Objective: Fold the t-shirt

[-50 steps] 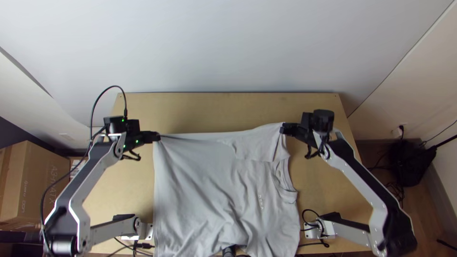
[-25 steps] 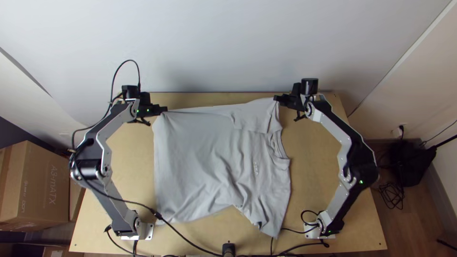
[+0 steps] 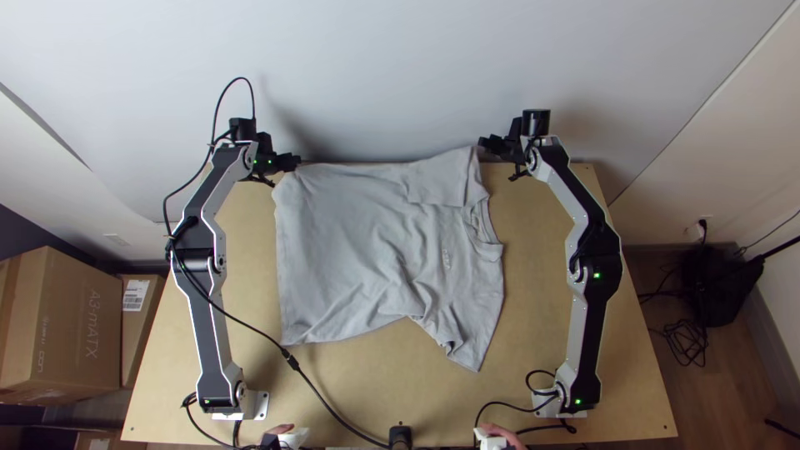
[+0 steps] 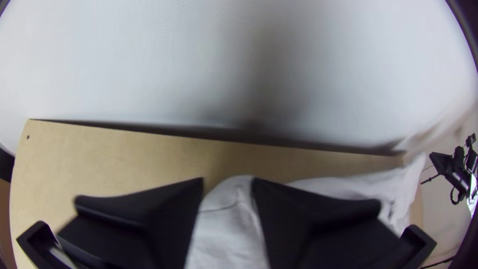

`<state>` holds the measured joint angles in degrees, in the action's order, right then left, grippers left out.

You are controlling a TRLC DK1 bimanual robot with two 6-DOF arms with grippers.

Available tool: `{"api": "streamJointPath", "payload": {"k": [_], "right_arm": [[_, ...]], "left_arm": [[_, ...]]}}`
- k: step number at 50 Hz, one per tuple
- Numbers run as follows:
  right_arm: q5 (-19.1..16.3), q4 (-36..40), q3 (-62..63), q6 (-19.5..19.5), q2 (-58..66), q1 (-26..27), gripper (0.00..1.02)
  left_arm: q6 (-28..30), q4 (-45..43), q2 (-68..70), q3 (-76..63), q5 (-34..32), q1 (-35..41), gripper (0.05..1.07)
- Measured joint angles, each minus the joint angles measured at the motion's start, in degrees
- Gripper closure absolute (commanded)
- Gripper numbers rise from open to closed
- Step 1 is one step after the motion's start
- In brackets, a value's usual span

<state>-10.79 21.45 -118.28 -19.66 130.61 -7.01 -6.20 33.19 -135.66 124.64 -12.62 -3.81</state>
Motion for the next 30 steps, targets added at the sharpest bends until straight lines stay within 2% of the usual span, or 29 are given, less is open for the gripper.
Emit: {"api": "streamJointPath", "payload": {"k": [2, 12, 25, 30], "right_arm": [[1.05, 0.44, -1.03, 0.07, 0.13, 0.37, 0.04], [3.13, 3.34, -2.54, 0.17, -1.03, 2.36, 0.04], [2.4, 21.79, -2.29, -1.53, -11.63, 4.96, 0.04], [0.98, 25.33, 1.95, -1.62, -20.39, 6.1, 0.04]], "left_arm": [[-0.48, 0.17, -0.09, 0.63, 0.26, -0.13, 0.1], [-3.39, 1.2, 1.62, 1.75, 0.42, -1.05, 0.1], [-4.52, 11.17, 14.21, 1.75, 0.39, -1.18, 0.1], [-4.55, 14.78, 21.33, 1.42, -0.35, -1.18, 0.1]]}}
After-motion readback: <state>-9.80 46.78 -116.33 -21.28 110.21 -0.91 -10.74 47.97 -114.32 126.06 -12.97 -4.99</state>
